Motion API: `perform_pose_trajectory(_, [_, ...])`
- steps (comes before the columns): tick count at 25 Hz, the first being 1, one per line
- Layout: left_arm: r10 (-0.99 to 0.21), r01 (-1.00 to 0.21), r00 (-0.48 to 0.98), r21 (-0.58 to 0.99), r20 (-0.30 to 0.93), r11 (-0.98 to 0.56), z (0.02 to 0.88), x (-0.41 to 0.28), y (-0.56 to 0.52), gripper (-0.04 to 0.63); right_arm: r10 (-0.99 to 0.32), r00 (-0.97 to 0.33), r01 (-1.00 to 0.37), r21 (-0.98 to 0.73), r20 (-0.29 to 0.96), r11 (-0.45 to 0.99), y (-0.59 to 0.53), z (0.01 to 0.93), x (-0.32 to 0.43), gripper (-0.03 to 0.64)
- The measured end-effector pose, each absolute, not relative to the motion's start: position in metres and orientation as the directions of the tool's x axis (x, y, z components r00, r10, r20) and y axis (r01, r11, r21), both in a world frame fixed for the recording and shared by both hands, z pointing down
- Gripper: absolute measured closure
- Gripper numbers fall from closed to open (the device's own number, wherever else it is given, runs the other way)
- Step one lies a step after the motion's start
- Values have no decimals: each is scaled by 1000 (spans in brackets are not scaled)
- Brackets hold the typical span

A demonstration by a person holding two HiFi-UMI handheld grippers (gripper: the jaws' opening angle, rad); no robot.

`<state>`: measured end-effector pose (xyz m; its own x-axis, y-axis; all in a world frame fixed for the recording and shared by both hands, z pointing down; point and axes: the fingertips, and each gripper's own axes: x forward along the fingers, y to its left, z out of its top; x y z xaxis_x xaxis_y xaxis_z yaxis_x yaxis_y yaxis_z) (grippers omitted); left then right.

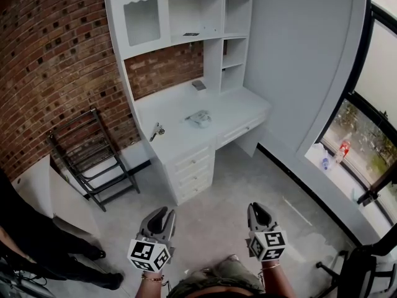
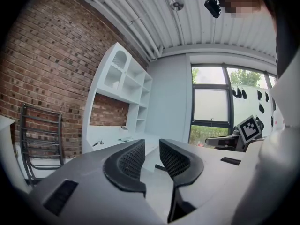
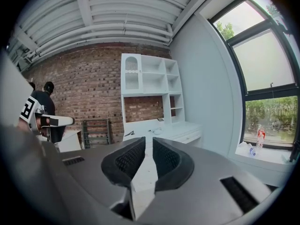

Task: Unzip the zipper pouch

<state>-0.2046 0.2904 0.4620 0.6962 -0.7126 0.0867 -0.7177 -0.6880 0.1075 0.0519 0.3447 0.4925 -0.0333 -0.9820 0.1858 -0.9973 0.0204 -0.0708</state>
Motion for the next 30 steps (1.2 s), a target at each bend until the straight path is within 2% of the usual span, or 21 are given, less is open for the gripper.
perform_pose_trajectory(2, [-701,-705,708,119,83,-699,462,-201,289,460,-979,-61,-996,-76,194,47,342,493,49,512])
perform_pose_trajectory(6, [-682,-686,727,113,76,-719,462,-194,287,317,-977,-105,-992,-87,188,90,338,494,42,423])
perform_pose_trajectory(8, [-671,-675,737,114,76,-729,462,-190,287,236,-975,-121,-990,-90,185,106,336,494,39,350])
perform_pose_trajectory(14, [-624,-631,775,141,94,-763,469,-175,289,74,-970,-168,-983,-110,174,151,330,496,29,177])
perform_pose_trajectory(17, [-608,-616,788,143,98,-775,471,-171,289,28,-967,-195,-976,-125,162,176,328,498,24,102])
perform_pose_trajectory(20, [-601,-609,793,163,101,-776,473,-170,284,25,-966,-198,-975,-130,165,178,324,500,20,69])
perform_pose_trajectory(30, [-595,-605,796,185,113,-774,482,-179,269,25,-978,-164,-977,-159,126,143,309,497,27,58])
